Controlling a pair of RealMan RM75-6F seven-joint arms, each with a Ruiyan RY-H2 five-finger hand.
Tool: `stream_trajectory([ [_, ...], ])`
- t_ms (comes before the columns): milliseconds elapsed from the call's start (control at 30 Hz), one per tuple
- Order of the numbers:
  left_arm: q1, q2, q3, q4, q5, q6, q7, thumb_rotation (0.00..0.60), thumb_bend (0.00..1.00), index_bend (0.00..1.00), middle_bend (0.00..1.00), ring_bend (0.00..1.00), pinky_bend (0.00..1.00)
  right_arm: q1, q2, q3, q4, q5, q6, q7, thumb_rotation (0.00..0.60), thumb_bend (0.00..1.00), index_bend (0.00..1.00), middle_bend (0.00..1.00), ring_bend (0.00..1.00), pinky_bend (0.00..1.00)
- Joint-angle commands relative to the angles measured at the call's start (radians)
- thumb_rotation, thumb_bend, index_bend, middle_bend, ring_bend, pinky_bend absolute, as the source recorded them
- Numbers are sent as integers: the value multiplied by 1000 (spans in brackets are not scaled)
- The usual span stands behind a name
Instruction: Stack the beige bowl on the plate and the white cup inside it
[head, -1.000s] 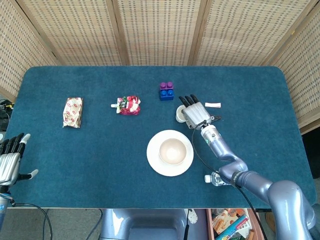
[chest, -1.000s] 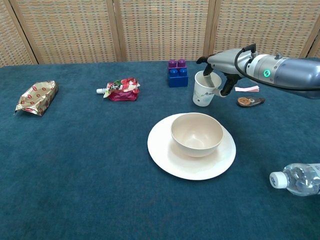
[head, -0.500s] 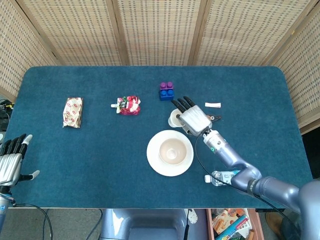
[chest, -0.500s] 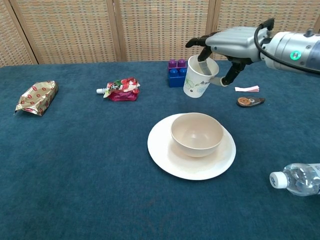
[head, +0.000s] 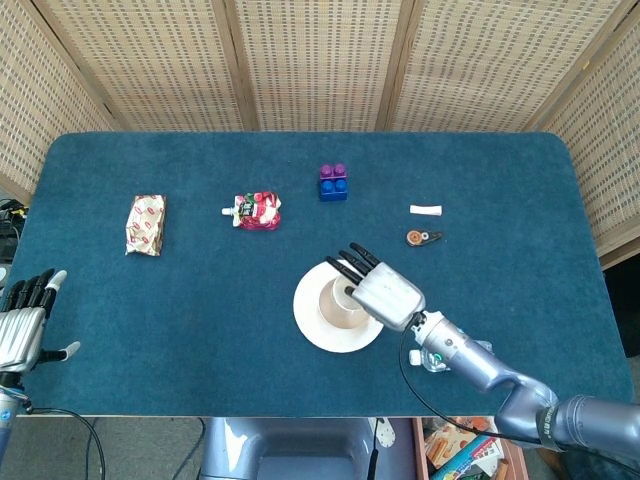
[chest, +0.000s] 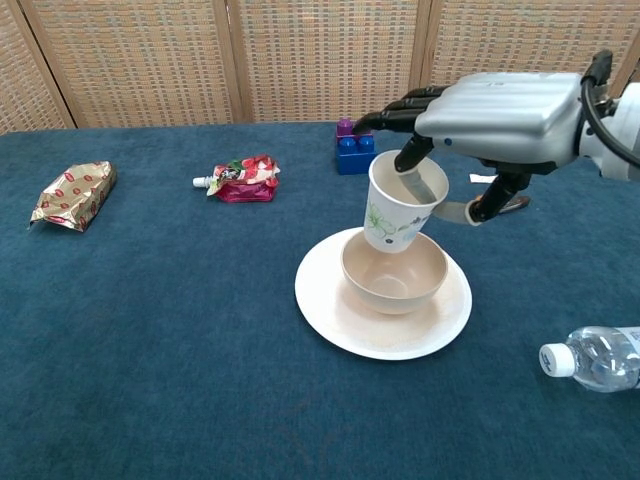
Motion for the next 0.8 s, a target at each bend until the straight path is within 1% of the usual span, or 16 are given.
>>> stream_trajectory([
  [33,0,1,0,0,1,0,-1,600,0,0,0,0,0,4,-31,1,-15,32,-24,-61,600,440,621,0,0,0],
  [267,2,5,1,1,2,0,-15,600,0,0,0,0,0,18,-88,5,0,119,-66,-179,600,440,620,0,0,0],
  [400,1,9,-1,3,-2,-5,-24,600,0,0,0,0,0,23,-106,0,13,176,-80,-259,600,441,620,0,0,0],
  [533,0,11,0,1,-2,-7,-24,600,0,0,0,0,0,31,-110,-4,4,240,-96,-320,600,439,618,0,0,0],
  [567,0,11,0,1,-2,-7,-24,600,0,0,0,0,0,33,-110,-6,2,252,-98,-332,600,438,592,0,0,0],
  [600,0,11,0,0,-2,-7,-23,600,0,0,0,0,0,35,-110,-6,-1,264,-99,-341,600,436,544,0,0,0],
  [700,-1,11,0,-1,-5,-8,-22,600,0,0,0,0,0,39,-110,-8,-7,286,-97,-360,600,431,379,0,0,0],
  [800,-2,11,0,-1,-6,-9,-21,600,0,0,0,0,0,41,-107,-11,-13,292,-93,-368,600,427,283,0,0,0],
])
